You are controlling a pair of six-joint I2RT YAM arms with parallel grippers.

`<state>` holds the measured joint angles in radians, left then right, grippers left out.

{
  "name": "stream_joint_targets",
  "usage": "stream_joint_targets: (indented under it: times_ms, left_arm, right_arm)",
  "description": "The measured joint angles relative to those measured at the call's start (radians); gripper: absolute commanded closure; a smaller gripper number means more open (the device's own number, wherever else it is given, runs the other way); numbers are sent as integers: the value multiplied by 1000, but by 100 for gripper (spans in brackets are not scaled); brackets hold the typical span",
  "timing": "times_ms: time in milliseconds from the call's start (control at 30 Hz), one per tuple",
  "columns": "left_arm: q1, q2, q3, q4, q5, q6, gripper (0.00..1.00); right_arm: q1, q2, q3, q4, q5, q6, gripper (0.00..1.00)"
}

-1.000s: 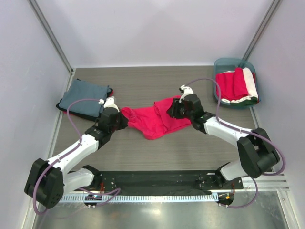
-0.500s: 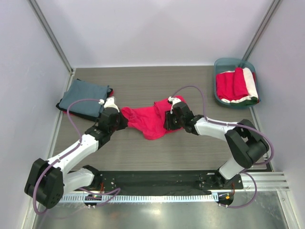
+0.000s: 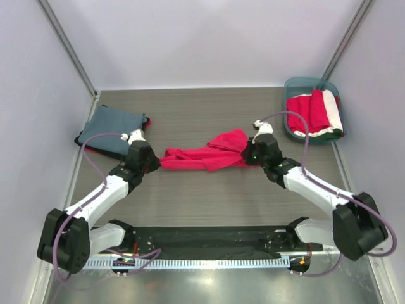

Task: Fold and stack the t-shirts
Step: Flatten the tshirt out

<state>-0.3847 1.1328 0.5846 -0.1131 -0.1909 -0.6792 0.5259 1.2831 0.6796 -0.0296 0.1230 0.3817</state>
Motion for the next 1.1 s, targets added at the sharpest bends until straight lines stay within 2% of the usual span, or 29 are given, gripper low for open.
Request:
stream_joint_targets:
  times_ms: [133,367,533,633,667,733,767,800,833,867,900,1100]
  left_arm:
    - [48,4,0,-17,-4,-21,100]
    - [70,4,0,-75,-71,-52,100]
    - [82,-3,0,-123,-122,-72,99]
    - [78,-38,0,-126,-94,-43,69]
    - [71,-56,0,-126,-90,-35,53]
    - [35,-111,0,-122,-98,-16,44]
    - [5,-137,0,-120,-111,-12,35]
    - [-28,-159,0,-118,-120,-5,34]
    - [-61,-172,0,-116,-131,-6,34]
    - [-107,-185,3,-116,-149,0,33]
    - [-142,-188,6,-118,-161,3,33]
    - [-280,-150,33,-119,-156,-12,33]
  right_arm:
    - [-89,-86,-30,16,-8,23,99]
    - [-96,-66,-99,-5,-49,57,99]
    - [-101,-109,-119,-12,-68,70,99]
    - [-103,-137,-119,-3,-143,68,98]
    - [-103,-137,-117,2,-176,67,96]
    - [-95,-124,-111,8,-236,67,89]
    - [-85,-114,-105,8,-260,67,85]
    - [-74,-106,-99,7,-275,67,60]
    - [-60,-99,-92,6,-286,71,47]
    - [-49,-95,-84,5,-297,69,43]
    - [-41,-93,-77,5,-303,63,39]
    - [-31,-60,15,-32,-295,30,42]
